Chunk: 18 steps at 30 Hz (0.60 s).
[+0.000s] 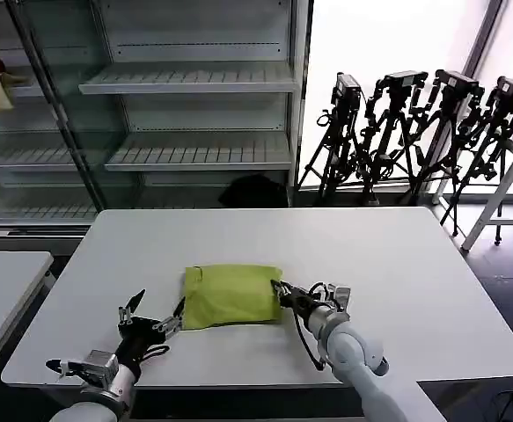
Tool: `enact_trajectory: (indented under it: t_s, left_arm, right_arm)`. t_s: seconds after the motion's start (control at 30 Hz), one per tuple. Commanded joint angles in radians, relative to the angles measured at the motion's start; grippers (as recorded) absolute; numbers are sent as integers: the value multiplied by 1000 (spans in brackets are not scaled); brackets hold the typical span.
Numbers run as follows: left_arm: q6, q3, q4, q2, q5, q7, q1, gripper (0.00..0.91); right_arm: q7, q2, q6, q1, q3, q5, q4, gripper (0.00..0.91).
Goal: Fold and organize the clothes.
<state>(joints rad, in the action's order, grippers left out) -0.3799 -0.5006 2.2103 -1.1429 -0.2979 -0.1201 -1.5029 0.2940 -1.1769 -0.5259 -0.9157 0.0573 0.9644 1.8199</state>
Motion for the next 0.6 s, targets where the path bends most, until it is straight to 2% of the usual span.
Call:
enact_trajectory:
  t_s: [0.03, 0.27, 0.6]
  left_arm:
    - [0, -4, -2, -3, 1, 0, -6, 907]
    - [3, -6, -3, -8, 1, -3, -12, 907]
    - [5, -10, -2, -6, -1, -5, -13, 907]
  right_arm:
    - [-4, -3, 3, 7, 3, -12, 9, 0]
    - [-11, 25, 8, 9, 26, -16, 13, 0]
    - [-50, 166, 9, -12, 106, 10, 24, 0]
